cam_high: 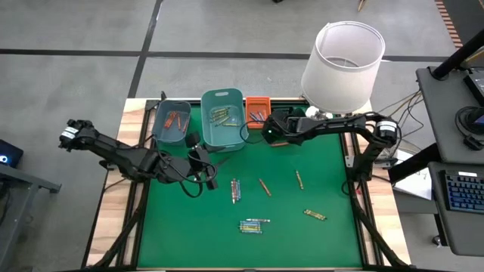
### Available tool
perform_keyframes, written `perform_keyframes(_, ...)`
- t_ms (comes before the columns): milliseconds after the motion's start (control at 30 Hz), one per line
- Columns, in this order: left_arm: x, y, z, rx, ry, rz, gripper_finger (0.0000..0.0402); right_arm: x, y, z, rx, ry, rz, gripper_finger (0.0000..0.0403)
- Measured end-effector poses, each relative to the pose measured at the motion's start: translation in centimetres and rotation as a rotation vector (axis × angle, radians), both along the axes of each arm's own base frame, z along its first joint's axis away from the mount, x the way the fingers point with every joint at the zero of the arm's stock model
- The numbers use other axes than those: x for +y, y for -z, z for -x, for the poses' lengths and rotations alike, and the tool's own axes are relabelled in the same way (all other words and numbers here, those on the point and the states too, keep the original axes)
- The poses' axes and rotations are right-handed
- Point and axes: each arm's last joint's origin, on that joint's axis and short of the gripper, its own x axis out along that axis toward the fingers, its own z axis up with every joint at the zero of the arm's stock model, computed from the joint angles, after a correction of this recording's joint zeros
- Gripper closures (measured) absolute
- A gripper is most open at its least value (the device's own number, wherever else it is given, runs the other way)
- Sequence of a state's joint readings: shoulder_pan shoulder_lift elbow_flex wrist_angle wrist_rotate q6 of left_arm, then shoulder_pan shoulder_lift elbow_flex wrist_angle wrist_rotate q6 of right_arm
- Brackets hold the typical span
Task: Sort crayons
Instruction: Put the green crayon into the green bin
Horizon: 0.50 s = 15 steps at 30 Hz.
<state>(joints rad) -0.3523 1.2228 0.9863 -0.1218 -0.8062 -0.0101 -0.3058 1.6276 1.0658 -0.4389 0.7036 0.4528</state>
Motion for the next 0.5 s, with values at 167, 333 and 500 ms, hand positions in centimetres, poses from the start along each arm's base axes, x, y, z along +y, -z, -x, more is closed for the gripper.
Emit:
perform_keyframes(167, 0.0, 0.2, 0.1, 0.016, -0.005, 0.008, 0.0264, 0.7, -1.6, 0.1, -0.032, -0.029, 0.005, 0.0334)
perform_keyframes(333, 0.2, 1.2, 0.5, 0.082, -0.038, 0.056, 0.0264, 2.7, -3.9, 0.8, -0.063, -0.117, -0.063, 0.0333)
perform_keyframes(500, 0.6, 2.7, 1.5, 0.183, -0.111, 0.134, 0.0264, 5.3, -6.2, 1.6, -0.132, -0.233, -0.120, 0.0335)
